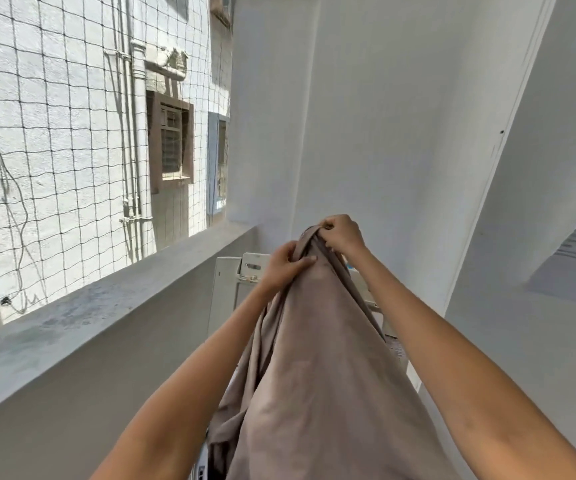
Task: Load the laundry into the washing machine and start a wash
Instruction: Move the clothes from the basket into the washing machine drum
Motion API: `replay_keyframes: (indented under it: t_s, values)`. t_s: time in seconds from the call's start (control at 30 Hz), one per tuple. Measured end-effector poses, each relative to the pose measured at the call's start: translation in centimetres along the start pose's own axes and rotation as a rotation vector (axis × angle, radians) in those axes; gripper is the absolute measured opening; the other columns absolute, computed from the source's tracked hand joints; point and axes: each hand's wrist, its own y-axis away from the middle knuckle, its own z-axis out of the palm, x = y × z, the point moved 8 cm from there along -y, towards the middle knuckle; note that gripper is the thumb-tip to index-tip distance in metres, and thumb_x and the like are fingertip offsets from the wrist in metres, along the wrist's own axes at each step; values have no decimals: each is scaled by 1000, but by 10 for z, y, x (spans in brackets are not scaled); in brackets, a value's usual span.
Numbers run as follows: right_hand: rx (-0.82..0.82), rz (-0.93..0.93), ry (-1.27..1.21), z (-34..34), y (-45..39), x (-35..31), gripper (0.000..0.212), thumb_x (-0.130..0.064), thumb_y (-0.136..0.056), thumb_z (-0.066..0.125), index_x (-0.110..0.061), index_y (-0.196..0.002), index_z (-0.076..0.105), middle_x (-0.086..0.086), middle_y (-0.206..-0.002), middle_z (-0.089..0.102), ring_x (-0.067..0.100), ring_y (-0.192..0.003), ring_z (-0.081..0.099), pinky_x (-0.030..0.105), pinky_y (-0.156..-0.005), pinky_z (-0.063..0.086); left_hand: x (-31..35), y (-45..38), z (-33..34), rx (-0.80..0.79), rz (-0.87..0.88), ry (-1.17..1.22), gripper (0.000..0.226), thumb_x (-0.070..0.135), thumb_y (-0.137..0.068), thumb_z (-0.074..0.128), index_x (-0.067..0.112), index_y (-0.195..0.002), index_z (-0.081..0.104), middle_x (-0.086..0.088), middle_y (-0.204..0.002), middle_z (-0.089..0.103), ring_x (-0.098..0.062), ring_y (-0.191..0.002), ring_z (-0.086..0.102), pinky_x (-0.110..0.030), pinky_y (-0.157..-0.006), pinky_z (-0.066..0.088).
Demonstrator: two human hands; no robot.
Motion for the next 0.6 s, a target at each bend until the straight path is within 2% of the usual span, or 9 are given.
replay_keyframes:
  t_s: [0.03,0.07,0.13,0.2,0.27,0.37,0.4,0.47,0.6]
  values:
    - [-23,-17,-43,2,4,3,21,-15,-86,55,-11,-98,71,9,-90,71,25,-77,61,35,-77,53,1,0,4,22,21,-40,19,19,-85,68,20,-70,59,8,-65,52,6,-59,47,-25,-60,37]
    - [-58,-32,-107,3,8,6,17,-15,-86,56,-12,-96,70,5,-82,68,20,-69,58,30,-67,51,0,1,5,75,31,-46,28,16,-86,66,21,-61,55,10,-58,48,6,-54,43,-27,-57,34]
    - [-171,-64,-206,5,18,15,12,-15,-87,61,-16,-98,64,1,-75,63,13,-57,55,21,-51,43,-1,6,0,198,20,4,23,14,-88,60,15,-65,62,6,-61,56,-1,-61,48,-31,-60,37]
    - [-296,-102,-109,12,30,36,15,-17,-87,65,-16,-101,62,1,-80,64,16,-64,60,18,-52,42,-5,10,-4,285,15,41,17,8,-88,53,8,-75,64,1,-69,61,-10,-69,52,-31,-64,39]
    - [-401,-98,106,24,45,73,11,-19,-88,64,-16,-99,64,5,-88,66,20,-74,61,18,-60,43,-8,13,-8,340,-10,66,18,3,-88,48,8,-74,58,0,-67,55,-13,-68,48,-31,-65,36]
    - [-598,18,297,57,82,141,10,-22,-93,56,-21,-85,62,7,-89,61,23,-80,62,31,-67,48,-12,16,-16,392,-27,103,19,0,-89,45,7,-74,53,-2,-67,50,-16,-69,45,-31,-67,34]
    - [-603,57,320,65,93,159,15,-24,-94,55,-23,-79,57,7,-88,60,25,-85,62,32,-70,46,-12,16,-17,389,-22,108,20,0,-89,44,8,-73,52,0,-65,49,-14,-67,44,-30,-67,33]
    - [-511,113,276,69,104,180,21,-27,-96,52,-22,-76,55,8,-85,61,30,-91,64,32,-71,42,-12,16,-19,368,-3,119,22,1,-90,44,12,-72,51,5,-64,47,-9,-64,43,-26,-65,34]
    - [-182,160,184,36,95,177,22,-30,-97,47,-20,-92,66,10,-99,70,30,-98,63,31,-71,40,-20,12,-28,308,-72,123,22,12,-94,46,14,-74,56,3,-69,53,-8,-68,48,-28,-70,38]
